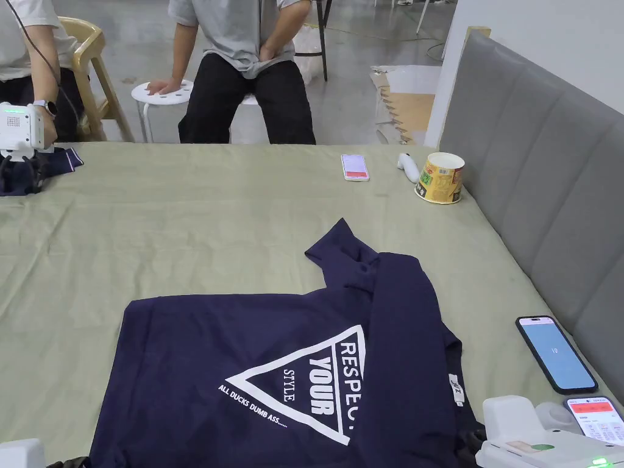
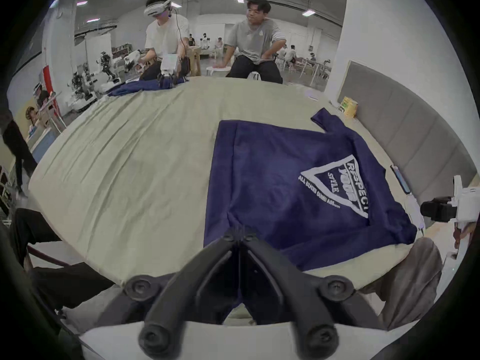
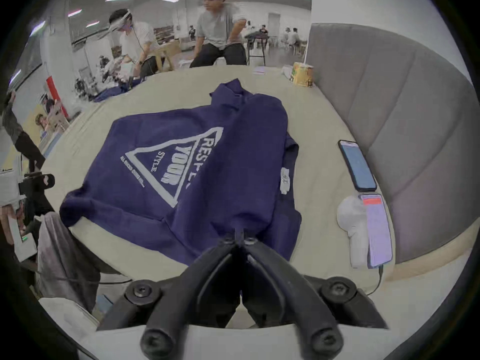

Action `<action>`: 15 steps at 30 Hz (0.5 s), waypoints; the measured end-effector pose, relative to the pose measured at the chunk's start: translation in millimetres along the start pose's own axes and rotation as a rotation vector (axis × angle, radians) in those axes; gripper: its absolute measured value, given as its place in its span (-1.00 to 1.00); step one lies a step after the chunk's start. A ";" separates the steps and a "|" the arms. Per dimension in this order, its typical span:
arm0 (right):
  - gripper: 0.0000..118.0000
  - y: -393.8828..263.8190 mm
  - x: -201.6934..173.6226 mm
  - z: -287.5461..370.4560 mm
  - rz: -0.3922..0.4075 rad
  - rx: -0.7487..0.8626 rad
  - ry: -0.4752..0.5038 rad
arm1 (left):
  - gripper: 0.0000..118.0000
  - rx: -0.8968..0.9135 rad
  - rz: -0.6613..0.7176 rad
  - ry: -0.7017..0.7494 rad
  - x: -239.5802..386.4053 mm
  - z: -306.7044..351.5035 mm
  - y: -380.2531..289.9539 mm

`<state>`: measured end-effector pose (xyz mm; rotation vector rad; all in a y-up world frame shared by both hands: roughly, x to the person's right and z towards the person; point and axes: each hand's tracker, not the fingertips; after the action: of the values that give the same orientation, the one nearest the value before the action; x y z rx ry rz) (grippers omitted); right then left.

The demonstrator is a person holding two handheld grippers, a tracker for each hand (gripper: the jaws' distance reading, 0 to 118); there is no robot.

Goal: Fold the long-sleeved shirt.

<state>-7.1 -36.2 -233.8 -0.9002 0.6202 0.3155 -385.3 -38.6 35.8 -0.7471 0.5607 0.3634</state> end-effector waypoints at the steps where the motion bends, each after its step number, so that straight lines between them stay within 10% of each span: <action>1: -1.00 -0.7 -1.1 1.0 0.002 0.004 -0.008 | -0.93 0.000 0.007 -0.013 0.4 0.2 2.8; 3: -0.84 -2.9 0.6 0.4 0.002 0.003 -0.036 | -0.93 -0.002 0.018 -0.026 1.7 0.1 3.6; 6: 0.66 -7.2 2.8 -10.2 0.002 -0.050 -0.033 | -0.93 -0.013 0.003 -0.023 2.7 -4.4 5.4; 12: 0.46 -15.6 3.9 -45.5 0.004 -0.153 -0.022 | -0.93 -0.035 -0.021 -0.031 4.2 -17.8 11.2; 15: -0.12 -17.9 1.4 -68.5 0.032 -0.264 -0.043 | -0.93 -0.042 -0.047 -0.024 4.9 -26.7 21.0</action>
<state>-22.2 -102.0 -255.1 -1.1345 0.5614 0.4516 -401.1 -43.0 5.6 -0.7936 0.5130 0.3410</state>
